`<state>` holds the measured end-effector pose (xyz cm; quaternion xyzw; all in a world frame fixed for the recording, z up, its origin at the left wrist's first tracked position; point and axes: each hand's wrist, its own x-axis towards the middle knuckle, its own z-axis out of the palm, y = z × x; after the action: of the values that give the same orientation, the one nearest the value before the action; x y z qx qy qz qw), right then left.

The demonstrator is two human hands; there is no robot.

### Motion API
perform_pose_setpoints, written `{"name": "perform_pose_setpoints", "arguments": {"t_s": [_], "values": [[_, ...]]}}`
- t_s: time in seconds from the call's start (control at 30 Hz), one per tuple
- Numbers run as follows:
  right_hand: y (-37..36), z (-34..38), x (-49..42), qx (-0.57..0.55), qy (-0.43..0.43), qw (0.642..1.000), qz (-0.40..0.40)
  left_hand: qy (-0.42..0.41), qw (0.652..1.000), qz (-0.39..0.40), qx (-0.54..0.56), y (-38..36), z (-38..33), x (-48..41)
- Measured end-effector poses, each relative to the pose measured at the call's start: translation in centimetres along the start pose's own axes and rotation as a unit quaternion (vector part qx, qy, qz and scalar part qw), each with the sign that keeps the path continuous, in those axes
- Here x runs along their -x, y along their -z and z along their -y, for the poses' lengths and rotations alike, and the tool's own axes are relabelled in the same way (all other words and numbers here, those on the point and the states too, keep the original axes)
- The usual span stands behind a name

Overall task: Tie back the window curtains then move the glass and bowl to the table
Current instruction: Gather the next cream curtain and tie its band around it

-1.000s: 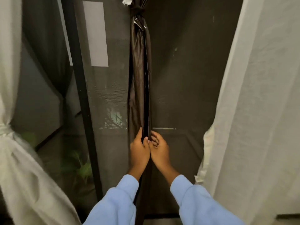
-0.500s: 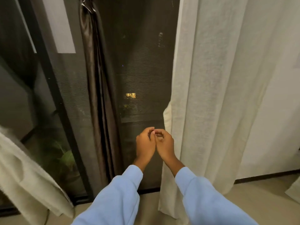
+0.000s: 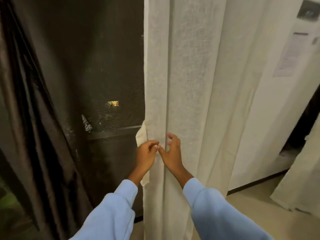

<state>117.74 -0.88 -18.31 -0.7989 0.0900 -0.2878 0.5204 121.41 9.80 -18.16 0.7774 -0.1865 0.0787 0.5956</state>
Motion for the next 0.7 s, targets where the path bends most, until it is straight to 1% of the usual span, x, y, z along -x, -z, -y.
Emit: {"name": "perform_pose_setpoints", "arguments": {"t_s": [0.1,0.17,0.23,0.33,0.4,0.5,0.57,0.63,0.67,0.7], "values": [[-1.3,-0.3,-3.0,0.000,-0.006,1.000,-0.027,-0.027,0.996,-0.080,0.011,-0.5,0.4,-1.5],[-2.0,-0.3,-4.7,-0.030,-0.020,0.999,-0.033,-0.043,0.989,-0.138,0.018,-0.4,0.6,-2.3],[-2.4,-0.7,-6.1,-0.058,-0.031,0.997,-0.029,-0.050,0.983,-0.176,0.018,-0.2,0.9,-3.3],[-2.7,-1.5,-7.0,-0.067,-0.009,0.997,-0.033,-0.041,0.978,-0.202,0.032,-0.3,1.2,-4.6],[-2.7,-2.2,-7.1,-0.091,-0.008,0.995,-0.031,-0.021,0.977,-0.205,0.058,-0.8,1.2,-5.2],[-2.3,-3.0,-7.5,-0.126,-0.004,0.992,-0.010,0.029,0.975,-0.188,0.119,-1.7,0.6,-6.0],[-1.6,-3.8,-7.7,-0.139,0.000,0.990,0.003,0.068,0.965,-0.189,0.168,-2.3,0.2,-6.1],[-0.7,-4.3,-8.1,-0.138,0.003,0.990,0.022,0.087,0.951,-0.216,0.205,-2.9,-0.7,-5.7],[-0.4,-4.5,-8.2,-0.135,0.004,0.990,0.027,0.082,0.947,-0.238,0.201,-3.0,-1.2,-5.4],[0.1,-4.6,-8.5,-0.135,0.009,0.990,0.037,0.056,0.941,-0.282,0.177,-3.2,-1.7,-5.1]]}}
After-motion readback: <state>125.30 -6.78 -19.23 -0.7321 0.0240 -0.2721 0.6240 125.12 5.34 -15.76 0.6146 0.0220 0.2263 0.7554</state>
